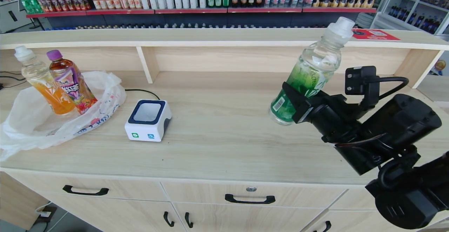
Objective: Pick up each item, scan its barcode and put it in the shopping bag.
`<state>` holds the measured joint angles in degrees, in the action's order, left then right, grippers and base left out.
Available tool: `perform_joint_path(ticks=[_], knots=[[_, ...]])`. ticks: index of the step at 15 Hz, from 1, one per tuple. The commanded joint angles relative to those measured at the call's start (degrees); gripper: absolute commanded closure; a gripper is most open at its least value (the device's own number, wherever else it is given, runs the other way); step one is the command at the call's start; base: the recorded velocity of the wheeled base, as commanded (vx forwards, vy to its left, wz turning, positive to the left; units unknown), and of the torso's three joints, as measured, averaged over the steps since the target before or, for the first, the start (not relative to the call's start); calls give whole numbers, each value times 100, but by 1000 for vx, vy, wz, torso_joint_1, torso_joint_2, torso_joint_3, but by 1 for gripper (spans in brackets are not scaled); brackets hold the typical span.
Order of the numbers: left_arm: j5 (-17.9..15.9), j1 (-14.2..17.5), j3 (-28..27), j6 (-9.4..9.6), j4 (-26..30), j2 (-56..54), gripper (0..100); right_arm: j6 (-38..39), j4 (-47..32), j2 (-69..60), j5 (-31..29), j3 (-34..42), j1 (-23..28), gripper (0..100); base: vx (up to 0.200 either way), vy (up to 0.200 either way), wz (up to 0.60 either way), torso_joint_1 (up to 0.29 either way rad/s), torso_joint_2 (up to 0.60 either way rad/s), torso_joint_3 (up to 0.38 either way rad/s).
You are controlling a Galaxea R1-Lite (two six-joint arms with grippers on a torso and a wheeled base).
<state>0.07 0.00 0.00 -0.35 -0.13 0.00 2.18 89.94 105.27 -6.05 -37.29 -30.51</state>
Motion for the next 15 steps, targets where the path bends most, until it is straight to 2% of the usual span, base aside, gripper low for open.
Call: perform_joint_path(ticks=[1,3,5,11,15], knots=[[1,0,0,9,-4,0,0,2,6,-252,-2,55,-236,100,0,0,0,0,0,0],[1,0,0,18,5,0,0,2,6,-472,-11,380,-385,100,0,0,0,0,0,0],[1,0,0,9,5,0,0,28,6,-999,-2,1040,-543,100,0,0,0,0,0,0],[1,0,0,9,5,0,0,292,6,-2115,16,1690,-1378,100,0,0,0,0,0,0],[1,0,0,18,5,0,0,687,6,-2238,807,1541,-1624,100,0,0,0,0,0,0]])
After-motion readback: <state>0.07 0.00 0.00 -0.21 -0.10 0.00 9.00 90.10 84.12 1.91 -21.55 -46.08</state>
